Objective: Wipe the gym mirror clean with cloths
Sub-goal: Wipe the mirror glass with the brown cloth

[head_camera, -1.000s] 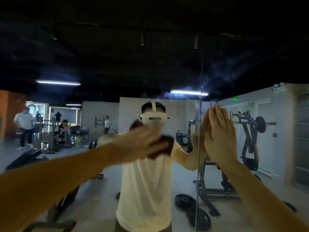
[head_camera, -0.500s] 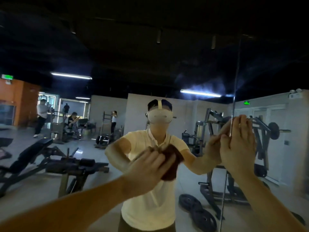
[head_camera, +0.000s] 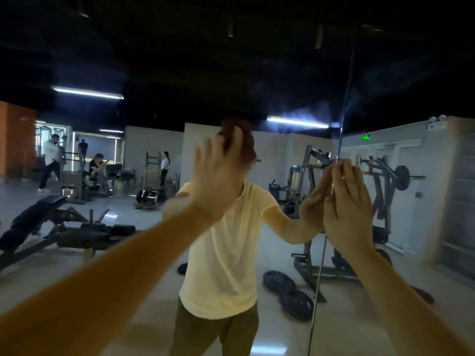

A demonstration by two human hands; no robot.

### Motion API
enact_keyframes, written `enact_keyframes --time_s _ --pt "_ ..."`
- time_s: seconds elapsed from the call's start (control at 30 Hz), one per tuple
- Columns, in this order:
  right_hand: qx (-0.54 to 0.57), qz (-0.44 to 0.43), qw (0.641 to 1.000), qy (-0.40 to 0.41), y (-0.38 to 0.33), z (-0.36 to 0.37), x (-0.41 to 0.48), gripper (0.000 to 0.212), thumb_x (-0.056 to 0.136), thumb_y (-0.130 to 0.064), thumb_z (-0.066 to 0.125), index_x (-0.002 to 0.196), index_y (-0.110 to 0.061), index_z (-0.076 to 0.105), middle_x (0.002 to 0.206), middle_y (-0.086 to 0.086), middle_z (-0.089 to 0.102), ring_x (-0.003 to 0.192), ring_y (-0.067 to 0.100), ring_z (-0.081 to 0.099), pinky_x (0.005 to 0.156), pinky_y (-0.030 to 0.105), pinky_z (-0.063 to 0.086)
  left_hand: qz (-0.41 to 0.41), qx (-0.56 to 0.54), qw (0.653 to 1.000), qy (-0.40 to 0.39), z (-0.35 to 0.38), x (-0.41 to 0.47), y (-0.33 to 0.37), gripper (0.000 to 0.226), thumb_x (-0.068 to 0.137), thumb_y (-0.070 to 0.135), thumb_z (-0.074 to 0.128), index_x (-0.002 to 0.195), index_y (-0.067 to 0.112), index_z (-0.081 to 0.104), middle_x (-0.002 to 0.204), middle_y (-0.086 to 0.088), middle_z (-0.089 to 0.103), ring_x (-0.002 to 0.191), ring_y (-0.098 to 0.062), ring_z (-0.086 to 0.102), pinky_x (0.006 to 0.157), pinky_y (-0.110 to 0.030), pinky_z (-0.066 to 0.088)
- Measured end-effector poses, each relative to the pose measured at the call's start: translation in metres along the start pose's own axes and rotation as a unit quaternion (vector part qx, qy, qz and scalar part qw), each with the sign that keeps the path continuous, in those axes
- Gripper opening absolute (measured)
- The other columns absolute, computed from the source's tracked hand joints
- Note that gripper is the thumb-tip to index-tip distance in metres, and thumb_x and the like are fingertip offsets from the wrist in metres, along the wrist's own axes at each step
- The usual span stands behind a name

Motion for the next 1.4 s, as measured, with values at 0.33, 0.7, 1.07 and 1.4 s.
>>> enact_keyframes --time_s 0.33,0.7,1.07,1.4 --pt "0.091 -0.076 0.993 -0.018 0.02 -0.002 -0.059 0.06 0.106 -0.027 0.025 0.163 -0.008 0.02 0.17 0.009 0.02 0.158 0.022 0.015 0.124 0.057 0.024 0.491 0.046 0.838 -0.234 0.037 -0.168 0.094 0.074 0.086 0.037 0.074 0.15 0.022 0.042 0.124 -0.007 0.057 0.111 -0.03 0.053 0.102 -0.048 0.041" --pt "0.155 -0.076 0.985 -0.009 0.038 0.005 -0.081 0.057 0.107 -0.017 0.042 0.16 -0.006 0.027 0.165 0.011 0.033 0.156 0.021 0.025 0.123 0.056 0.029 0.054 -0.005 0.998 -0.035 0.04 0.05 0.115 0.072 0.082 0.019 0.072 0.15 0.016 0.051 0.127 -0.021 0.055 0.112 -0.036 0.051 0.096 -0.044 0.041" --pt "0.168 -0.031 0.984 -0.047 0.034 0.012 -0.127 0.064 0.102 -0.015 0.04 0.162 -0.007 0.021 0.17 0.005 0.022 0.158 0.016 0.013 0.129 0.044 0.016 0.254 -0.034 0.937 -0.236 0.057 -0.246 0.157 0.081 0.075 0.032 0.081 0.15 0.025 0.049 0.129 -0.005 0.045 0.112 -0.025 0.047 0.097 -0.046 0.053" --pt "0.18 -0.009 0.981 -0.073 0.036 0.015 -0.168 0.068 0.095 -0.004 0.039 0.161 -0.004 0.022 0.168 0.011 0.026 0.158 0.017 0.016 0.128 0.047 0.02 0.266 0.018 0.959 -0.099 0.023 -0.15 0.111 0.065 0.082 0.039 0.071 0.141 0.02 0.05 0.122 -0.014 0.047 0.106 -0.031 0.045 0.093 -0.044 0.039"
Point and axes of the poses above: each hand's wrist, its own x-axis towards the middle knuckle, its own z-axis out of the palm, y = z × x, the point moved 7 cm from there along x, towards the middle knuckle
